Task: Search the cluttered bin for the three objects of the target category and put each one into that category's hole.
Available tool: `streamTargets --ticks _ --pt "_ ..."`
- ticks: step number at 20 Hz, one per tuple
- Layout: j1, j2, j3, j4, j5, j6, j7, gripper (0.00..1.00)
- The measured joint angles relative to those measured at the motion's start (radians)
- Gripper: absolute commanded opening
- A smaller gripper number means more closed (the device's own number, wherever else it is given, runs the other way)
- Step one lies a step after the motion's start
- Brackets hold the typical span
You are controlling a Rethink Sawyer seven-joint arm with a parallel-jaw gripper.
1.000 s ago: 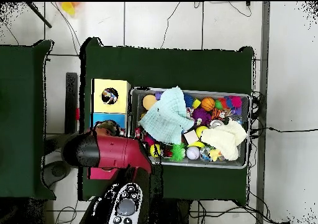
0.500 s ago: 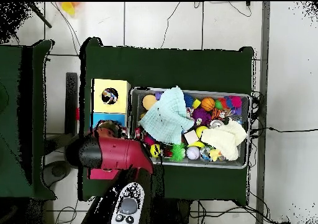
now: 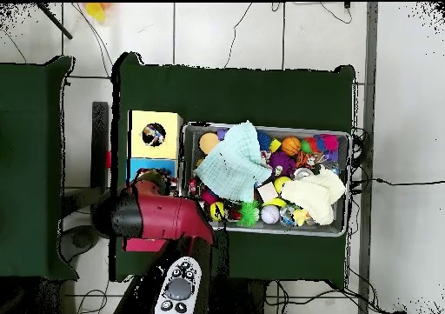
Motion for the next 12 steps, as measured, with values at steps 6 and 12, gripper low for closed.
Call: streamTargets --ticks 6,12 --pt "0.0 -0.005 0.0 0.005 0.0 -0.002 0.0 0.0" --pt "0.0 -0.045 0.0 0.014 0.0 0.065 0.0 0.0"
